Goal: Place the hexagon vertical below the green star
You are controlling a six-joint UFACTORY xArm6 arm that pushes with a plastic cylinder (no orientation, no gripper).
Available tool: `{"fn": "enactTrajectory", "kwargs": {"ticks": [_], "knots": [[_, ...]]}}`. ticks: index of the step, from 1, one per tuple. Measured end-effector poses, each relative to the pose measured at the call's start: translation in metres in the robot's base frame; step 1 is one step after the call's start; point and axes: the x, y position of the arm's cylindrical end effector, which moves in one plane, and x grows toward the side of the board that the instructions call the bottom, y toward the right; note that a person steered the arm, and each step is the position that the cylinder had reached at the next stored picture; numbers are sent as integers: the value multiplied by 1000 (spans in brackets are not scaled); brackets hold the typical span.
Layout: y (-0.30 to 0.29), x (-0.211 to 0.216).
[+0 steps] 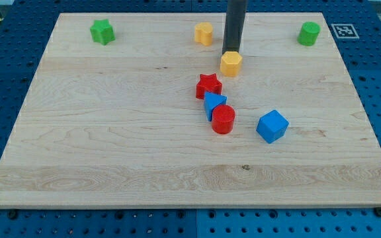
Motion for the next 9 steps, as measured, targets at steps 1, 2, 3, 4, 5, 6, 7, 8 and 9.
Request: {"fn": "enactTrajectory", "kwargs": {"ticks": [1,2,3,4,5,6,7,8,9], "knots": [[24,6],[23,36],[-43,42],[-113,42],[-103,42],[-118,38],[-168,50],[-211,77],[-219,64]]}}
